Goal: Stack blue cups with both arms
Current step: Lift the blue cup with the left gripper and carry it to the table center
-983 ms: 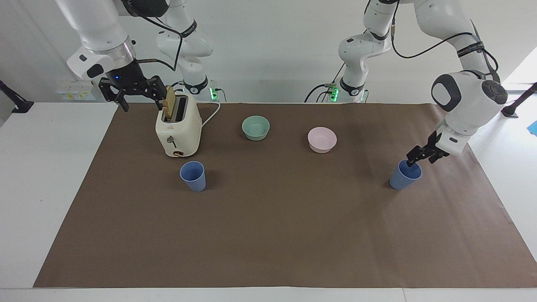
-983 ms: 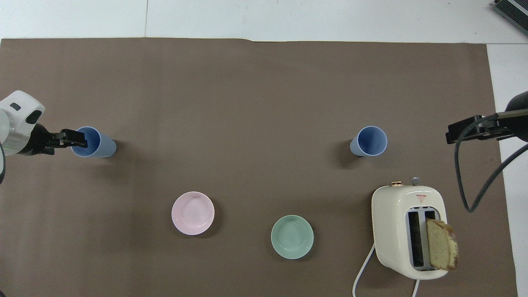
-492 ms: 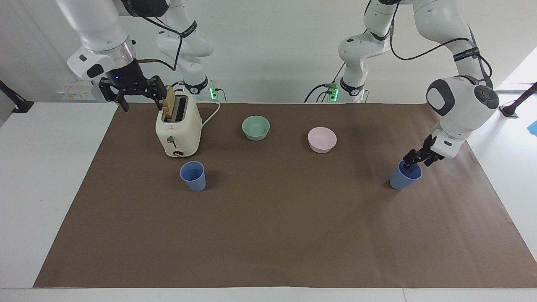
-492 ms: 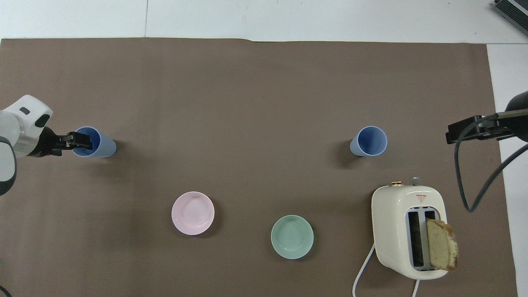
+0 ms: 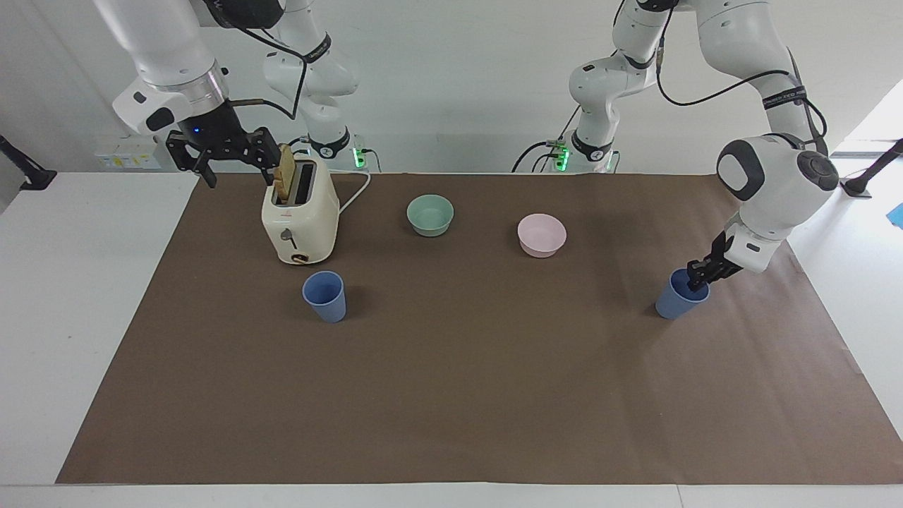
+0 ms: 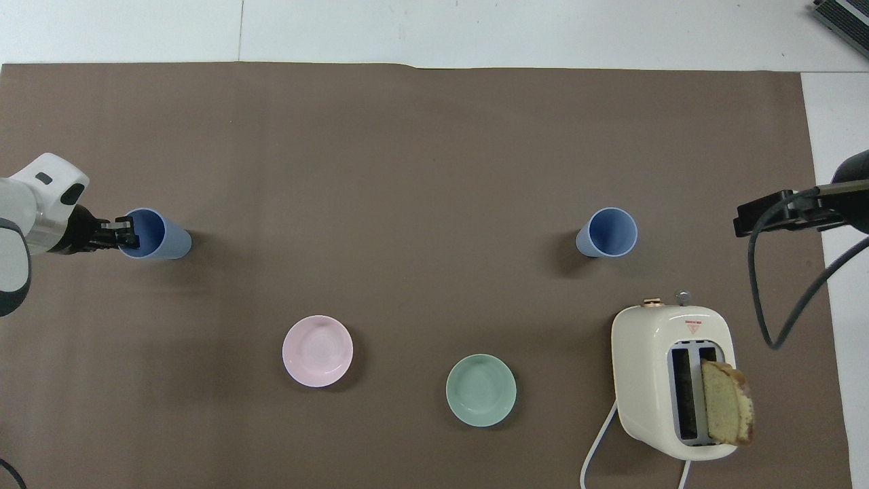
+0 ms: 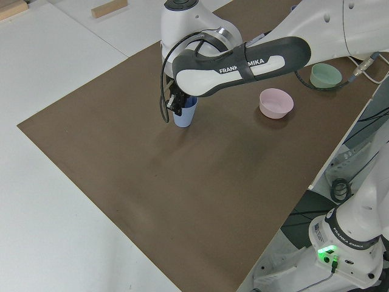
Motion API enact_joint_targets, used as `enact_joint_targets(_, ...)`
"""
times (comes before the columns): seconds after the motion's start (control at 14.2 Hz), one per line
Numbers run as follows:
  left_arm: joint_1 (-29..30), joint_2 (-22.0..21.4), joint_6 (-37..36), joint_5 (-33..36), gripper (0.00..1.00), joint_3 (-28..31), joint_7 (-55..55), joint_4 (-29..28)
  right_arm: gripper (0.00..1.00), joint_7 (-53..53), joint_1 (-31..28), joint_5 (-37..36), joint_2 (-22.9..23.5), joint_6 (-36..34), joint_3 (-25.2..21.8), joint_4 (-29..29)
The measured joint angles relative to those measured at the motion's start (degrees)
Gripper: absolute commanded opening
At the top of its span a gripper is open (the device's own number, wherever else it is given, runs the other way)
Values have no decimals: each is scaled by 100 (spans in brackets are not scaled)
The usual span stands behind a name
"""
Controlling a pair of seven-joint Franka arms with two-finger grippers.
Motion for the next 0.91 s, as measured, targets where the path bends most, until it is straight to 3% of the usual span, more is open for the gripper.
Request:
enact_joint_targets(0.42,-221,-153,-555,-17,0,-176,-515,1009,100,0,0,0,0,0,0,0)
enact_joint_targets(0.91,-2420,-272,-653,-16,0,-248,-3183,1299,100,0,0,0,0,0,0,0)
